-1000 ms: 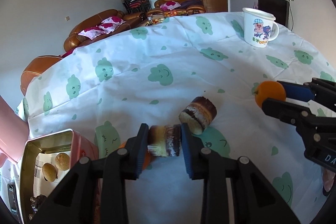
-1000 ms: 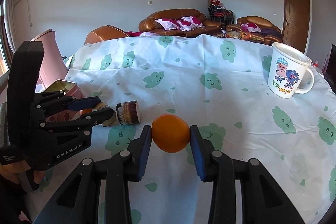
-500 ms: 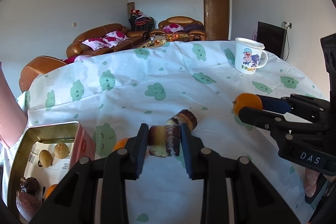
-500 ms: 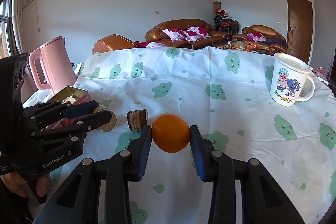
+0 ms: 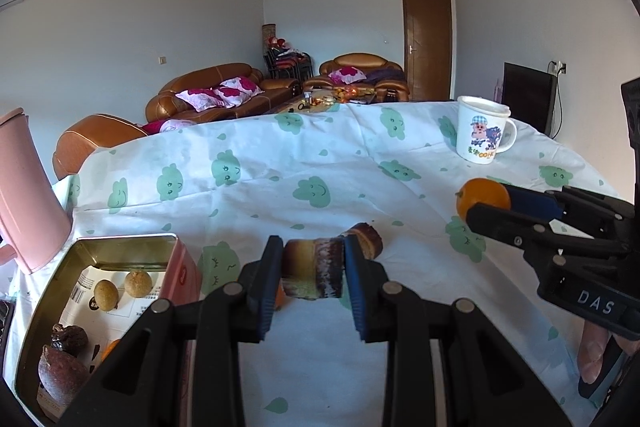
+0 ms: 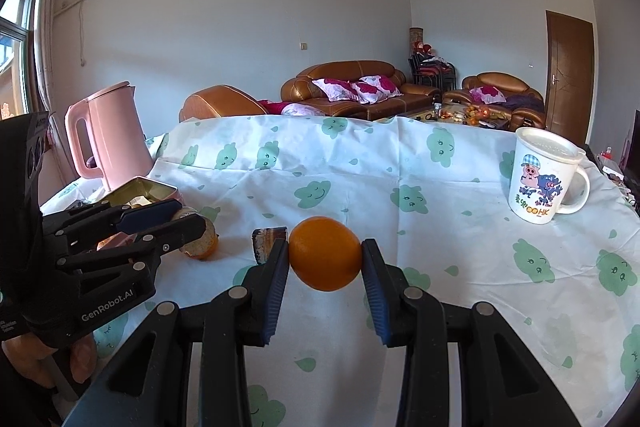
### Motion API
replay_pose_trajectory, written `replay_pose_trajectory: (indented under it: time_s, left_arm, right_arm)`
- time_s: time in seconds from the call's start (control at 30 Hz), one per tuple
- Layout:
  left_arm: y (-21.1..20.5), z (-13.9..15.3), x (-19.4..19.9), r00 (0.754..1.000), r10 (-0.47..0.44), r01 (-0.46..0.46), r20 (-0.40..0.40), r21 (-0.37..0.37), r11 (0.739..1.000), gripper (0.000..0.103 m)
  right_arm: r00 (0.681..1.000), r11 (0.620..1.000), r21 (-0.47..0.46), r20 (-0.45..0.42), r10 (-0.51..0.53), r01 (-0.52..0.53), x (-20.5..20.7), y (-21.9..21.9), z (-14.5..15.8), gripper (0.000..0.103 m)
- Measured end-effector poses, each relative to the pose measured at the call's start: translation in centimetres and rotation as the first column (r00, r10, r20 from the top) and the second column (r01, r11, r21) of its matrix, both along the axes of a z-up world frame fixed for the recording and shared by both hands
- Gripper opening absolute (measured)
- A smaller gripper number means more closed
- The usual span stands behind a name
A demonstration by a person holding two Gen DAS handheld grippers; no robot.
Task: Organize fruits
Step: 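Carry the cake roll and orange over the tin box with both grippers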
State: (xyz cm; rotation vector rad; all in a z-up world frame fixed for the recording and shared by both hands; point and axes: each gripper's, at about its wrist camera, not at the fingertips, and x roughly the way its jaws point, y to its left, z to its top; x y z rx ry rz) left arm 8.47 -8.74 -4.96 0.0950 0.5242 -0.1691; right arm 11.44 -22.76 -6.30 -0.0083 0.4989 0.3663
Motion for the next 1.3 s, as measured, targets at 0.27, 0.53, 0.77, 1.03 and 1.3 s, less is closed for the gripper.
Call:
replay_pose_trajectory:
  time_s: [0.27,0.53,0.77,1.03,1.3]
  left_arm:
    - [0.4,0.4,-0.7,0.999,0.014,-0.014,0.042,-0.012,1.0,0.032]
    - [0.5,0.8,-1.5,0.996,0.03,-0.029,0.083,-0.011,1.0,0.032]
    - [0.8,1.0,-1.9,0.994,0.042,-0.04,0.104,-0.024,0.999,0.032]
    - [0.7,1.0,-2.4,0.993,0.039,-0.037,0.108,-0.023,0.999,0.032]
    - [1.4,1.0,-2.7,0.995,0.041,-0.036,0.092,-0.054,0.998,0.032]
  right_arm:
    - [0.998,1.0,-0.001,0.059,0.002,-0.002,-1.0,0.0,0.5,0.039]
    - [0.995,1.0,0.001,0.101,0.001,-0.001,-1.8,-0.1,0.8,0.039]
    - [0.992,1.0,0.003,0.129,0.003,-0.004,-2.3,0.0,1.0,0.039]
    - [0.993,1.0,-0.004,0.121,0.008,-0.008,-2.5,0.2,0.9,0.039]
    - [0.994,0.999,-0.039,0.104,0.016,-0.012,-2.9,1.2,0.8,0.039]
